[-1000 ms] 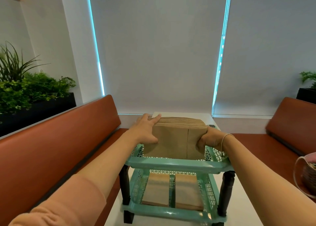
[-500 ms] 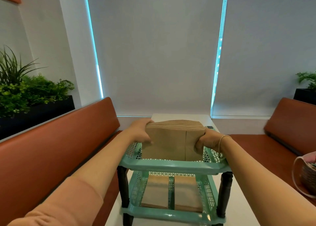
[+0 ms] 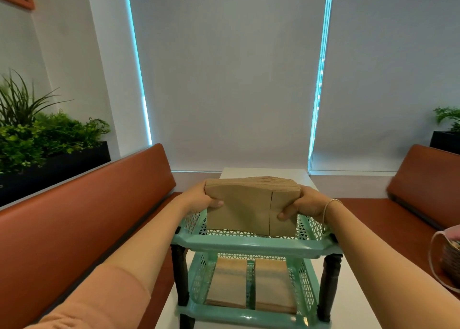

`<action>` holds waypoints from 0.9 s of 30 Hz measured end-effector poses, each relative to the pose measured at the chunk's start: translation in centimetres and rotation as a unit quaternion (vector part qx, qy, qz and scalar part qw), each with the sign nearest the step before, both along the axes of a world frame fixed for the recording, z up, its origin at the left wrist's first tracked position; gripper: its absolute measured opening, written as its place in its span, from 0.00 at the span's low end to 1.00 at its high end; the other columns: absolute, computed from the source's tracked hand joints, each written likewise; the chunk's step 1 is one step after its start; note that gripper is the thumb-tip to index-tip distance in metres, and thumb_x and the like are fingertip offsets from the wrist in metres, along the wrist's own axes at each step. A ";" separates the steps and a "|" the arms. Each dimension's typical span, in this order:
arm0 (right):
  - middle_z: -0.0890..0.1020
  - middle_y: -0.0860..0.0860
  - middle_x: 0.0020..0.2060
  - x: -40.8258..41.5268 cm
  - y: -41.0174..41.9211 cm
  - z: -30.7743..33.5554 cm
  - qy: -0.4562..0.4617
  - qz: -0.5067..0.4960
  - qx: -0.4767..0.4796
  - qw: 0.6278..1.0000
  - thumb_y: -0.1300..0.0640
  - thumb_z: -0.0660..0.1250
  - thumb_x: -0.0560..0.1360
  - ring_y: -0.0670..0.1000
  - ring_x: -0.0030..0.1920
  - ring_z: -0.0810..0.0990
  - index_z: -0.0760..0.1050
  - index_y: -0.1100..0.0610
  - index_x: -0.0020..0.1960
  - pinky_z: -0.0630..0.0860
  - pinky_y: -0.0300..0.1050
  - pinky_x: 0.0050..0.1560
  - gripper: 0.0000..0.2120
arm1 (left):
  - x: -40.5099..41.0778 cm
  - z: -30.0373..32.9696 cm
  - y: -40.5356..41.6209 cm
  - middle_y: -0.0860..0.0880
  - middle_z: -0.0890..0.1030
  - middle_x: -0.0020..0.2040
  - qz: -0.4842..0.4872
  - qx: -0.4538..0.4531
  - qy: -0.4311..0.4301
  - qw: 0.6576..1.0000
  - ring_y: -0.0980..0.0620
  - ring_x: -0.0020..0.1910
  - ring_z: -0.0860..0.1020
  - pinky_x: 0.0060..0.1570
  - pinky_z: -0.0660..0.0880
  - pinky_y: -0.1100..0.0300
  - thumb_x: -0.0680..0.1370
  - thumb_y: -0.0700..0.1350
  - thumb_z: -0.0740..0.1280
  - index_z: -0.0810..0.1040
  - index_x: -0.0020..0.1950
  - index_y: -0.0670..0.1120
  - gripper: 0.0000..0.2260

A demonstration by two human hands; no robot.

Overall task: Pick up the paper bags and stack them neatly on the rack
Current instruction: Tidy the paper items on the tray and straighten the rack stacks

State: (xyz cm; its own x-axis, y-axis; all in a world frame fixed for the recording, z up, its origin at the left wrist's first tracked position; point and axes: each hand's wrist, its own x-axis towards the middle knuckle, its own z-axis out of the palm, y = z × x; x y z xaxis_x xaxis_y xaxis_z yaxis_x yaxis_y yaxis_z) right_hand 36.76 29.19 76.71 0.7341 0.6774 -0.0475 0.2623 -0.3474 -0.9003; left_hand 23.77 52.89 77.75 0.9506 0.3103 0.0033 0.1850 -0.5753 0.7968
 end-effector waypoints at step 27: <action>0.80 0.55 0.36 -1.2 0.4 1.4 0.203 -0.048 0.241 0.948 0.59 0.68 0.63 0.54 0.35 0.79 0.73 0.59 0.48 0.76 0.43 0.28 0.14 | 1.6 3.6 -0.6 0.44 0.81 0.47 0.035 -0.317 -0.080 0.945 0.46 0.43 0.79 0.48 0.77 0.50 0.77 0.39 0.66 0.73 0.57 0.43 0.10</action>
State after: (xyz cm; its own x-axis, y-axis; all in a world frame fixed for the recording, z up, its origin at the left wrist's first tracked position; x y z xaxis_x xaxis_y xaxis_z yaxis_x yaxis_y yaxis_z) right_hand 35.59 29.57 78.15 0.7809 0.6232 -0.0426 -0.1528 0.1245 -0.9804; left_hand 25.34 52.25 81.34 0.9309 0.3600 -0.0623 0.0531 0.0353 0.9980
